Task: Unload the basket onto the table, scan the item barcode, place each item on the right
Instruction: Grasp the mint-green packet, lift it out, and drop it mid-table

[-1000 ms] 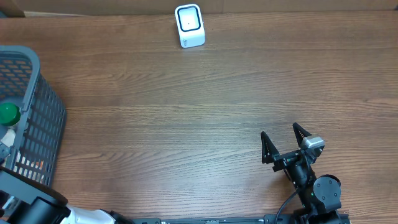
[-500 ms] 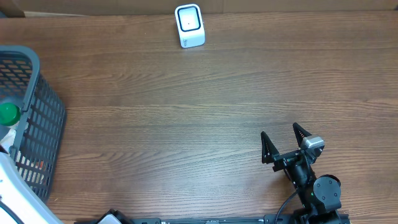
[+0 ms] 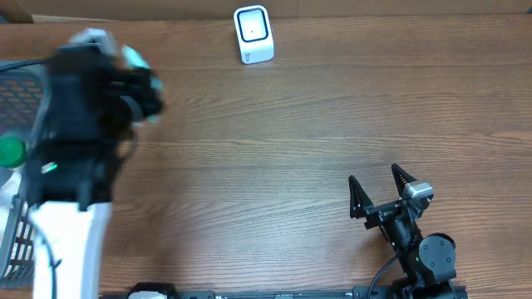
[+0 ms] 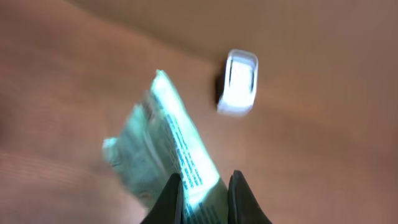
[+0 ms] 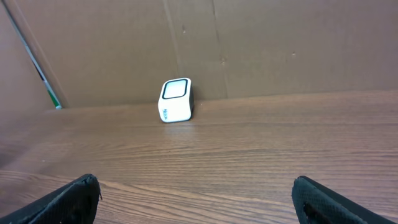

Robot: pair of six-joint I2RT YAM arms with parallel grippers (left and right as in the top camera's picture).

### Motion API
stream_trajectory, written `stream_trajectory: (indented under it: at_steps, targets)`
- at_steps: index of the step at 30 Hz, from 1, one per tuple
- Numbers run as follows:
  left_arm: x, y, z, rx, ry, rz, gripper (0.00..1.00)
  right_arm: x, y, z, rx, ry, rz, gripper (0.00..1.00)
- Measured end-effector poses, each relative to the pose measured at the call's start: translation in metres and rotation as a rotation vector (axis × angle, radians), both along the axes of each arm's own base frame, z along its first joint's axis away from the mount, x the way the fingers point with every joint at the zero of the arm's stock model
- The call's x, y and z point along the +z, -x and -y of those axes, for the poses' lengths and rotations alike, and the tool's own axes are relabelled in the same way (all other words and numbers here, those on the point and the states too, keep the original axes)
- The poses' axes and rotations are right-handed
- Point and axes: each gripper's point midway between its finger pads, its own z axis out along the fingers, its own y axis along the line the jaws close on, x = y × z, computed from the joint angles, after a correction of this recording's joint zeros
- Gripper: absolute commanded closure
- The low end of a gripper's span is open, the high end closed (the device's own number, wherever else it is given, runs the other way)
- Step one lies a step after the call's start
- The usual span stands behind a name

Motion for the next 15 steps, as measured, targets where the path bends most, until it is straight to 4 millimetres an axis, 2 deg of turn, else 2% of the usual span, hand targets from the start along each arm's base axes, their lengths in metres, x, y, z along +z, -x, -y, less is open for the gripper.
stream_trajectory:
  at_steps: [1, 2, 3, 5, 6, 9, 12, 15]
  targets:
    - [-0.017, 0.002, 0.017, -0.036, -0.033, -0.064, 0.96, 0.0, 0.0, 0.0, 0.0, 0.001, 0.001, 0.0]
    - [-0.043, 0.006, 0.038, -0.084, -0.087, -0.162, 0.96, 0.0, 0.0, 0.0, 0.0, 0.0, 0.001, 0.0]
    - [-0.062, 0.008, 0.049, -0.112, -0.124, -0.229, 0.96, 0.0, 0.0, 0.0, 0.0, 0.0, 0.0, 0.0]
    - [-0.099, 0.012, 0.066, -0.156, -0.207, -0.36, 0.96, 0.0, 0.0, 0.0, 0.0, 0.001, 0.001, 0.0]
    - [-0.125, 0.011, 0.077, -0.182, -0.26, -0.44, 0.96, 0.0, 0.0, 0.0, 0.0, 0.0, 0.0, 0.0]
    - [-0.187, 0.004, 0.098, -0.224, -0.35, -0.591, 0.96, 0.0, 0.0, 0.0, 0.0, 0.0, 0.001, 0.0]
    - [-0.229, -0.001, 0.116, -0.258, -0.403, -0.659, 0.96, 0.0, 0.0, 0.0, 0.0, 0.0, 0.001, 0.0]
    - [-0.253, -0.004, 0.136, -0.295, -0.427, -0.668, 0.96, 0.0, 0.0, 0.0, 0.0, 0.0, 0.0, 0.0]
